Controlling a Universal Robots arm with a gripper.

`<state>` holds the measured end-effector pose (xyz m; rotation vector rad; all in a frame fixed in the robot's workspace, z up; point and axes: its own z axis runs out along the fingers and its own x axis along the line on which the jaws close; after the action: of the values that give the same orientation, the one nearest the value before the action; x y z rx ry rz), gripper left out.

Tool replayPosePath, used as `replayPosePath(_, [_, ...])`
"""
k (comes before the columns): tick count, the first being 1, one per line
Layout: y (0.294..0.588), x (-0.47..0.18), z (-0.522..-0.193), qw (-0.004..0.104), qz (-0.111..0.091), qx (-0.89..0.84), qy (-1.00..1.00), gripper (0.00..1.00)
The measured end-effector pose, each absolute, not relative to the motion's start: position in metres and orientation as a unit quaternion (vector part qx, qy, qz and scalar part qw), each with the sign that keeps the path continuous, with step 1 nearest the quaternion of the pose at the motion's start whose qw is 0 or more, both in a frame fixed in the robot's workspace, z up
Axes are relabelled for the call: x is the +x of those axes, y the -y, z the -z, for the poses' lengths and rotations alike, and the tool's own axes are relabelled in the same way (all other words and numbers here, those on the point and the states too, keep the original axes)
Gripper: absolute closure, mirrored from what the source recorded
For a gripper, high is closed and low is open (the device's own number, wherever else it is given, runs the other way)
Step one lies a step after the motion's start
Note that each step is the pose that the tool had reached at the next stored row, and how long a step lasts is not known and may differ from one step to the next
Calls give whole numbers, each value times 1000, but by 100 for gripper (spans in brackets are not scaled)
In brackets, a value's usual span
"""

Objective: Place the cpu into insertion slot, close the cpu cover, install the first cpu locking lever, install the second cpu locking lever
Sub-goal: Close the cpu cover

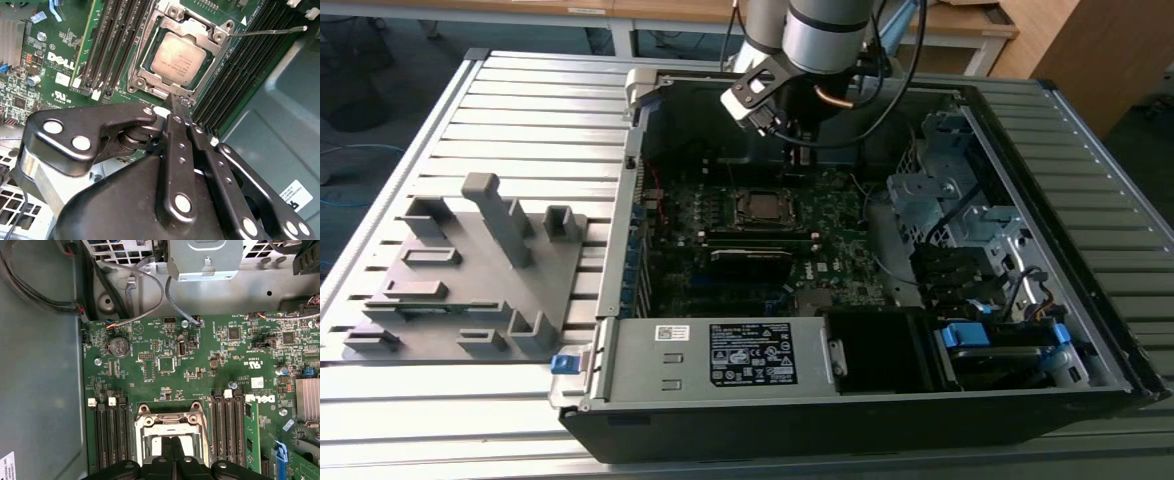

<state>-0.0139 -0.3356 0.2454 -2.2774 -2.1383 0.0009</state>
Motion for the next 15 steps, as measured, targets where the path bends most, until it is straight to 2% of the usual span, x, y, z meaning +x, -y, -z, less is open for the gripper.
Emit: replayPosePath(15, [336,-14,-245,8,-1,-674,739,90])
